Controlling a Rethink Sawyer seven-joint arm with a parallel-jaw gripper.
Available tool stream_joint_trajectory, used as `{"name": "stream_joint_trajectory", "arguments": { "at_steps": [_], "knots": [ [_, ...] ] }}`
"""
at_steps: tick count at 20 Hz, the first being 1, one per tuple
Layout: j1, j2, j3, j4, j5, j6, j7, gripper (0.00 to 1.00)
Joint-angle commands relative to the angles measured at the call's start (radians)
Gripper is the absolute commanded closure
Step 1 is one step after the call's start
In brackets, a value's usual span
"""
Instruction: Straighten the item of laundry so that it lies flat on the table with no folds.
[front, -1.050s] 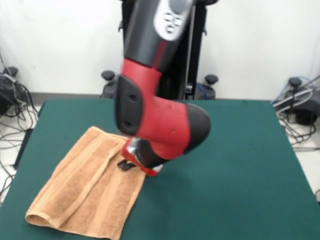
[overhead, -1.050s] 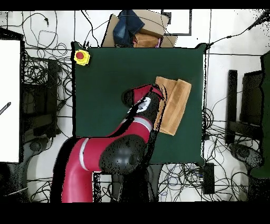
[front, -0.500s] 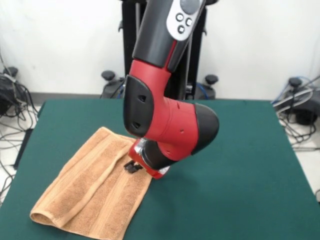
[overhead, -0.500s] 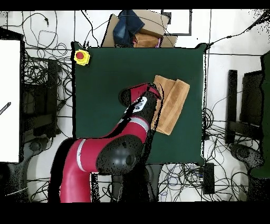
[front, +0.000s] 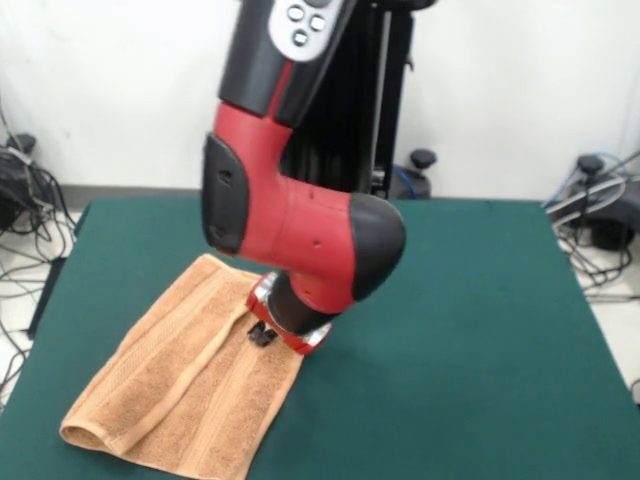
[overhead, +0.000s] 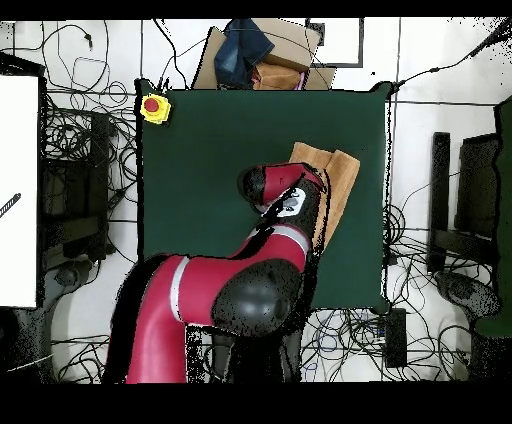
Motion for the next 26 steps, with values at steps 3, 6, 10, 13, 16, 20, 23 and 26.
{"name": "stream_joint_trajectory", "arguments": {
  "at_steps": [3, 6, 10, 13, 16, 20, 23, 26],
  "knots": [
    [-0.079, 0.121, 0.541, 0.061, 0.151, -0.599, 0.157, 1.00],
    [-0.230, 0.131, 0.735, 0.147, 0.076, -0.691, 0.025, 1.00],
    [-0.287, 0.143, 0.804, 0.168, 0.017, -0.710, 0.002, 1.00],
    [-0.301, 0.149, 0.825, 0.166, -0.011, -0.721, 0.023, 1.00],
    [-0.347, 0.173, 0.885, 0.172, -0.055, -0.749, 0.013, 1.00],
    [-0.393, 0.203, 0.947, 0.172, -0.111, -0.772, 0.008, 1.00],
    [-0.394, 0.207, 0.953, 0.165, -0.135, -0.781, 0.040, 1.00],
    [-0.390, 0.208, 0.957, 0.159, -0.145, -0.791, 0.079, 1.00]
  ]
}}
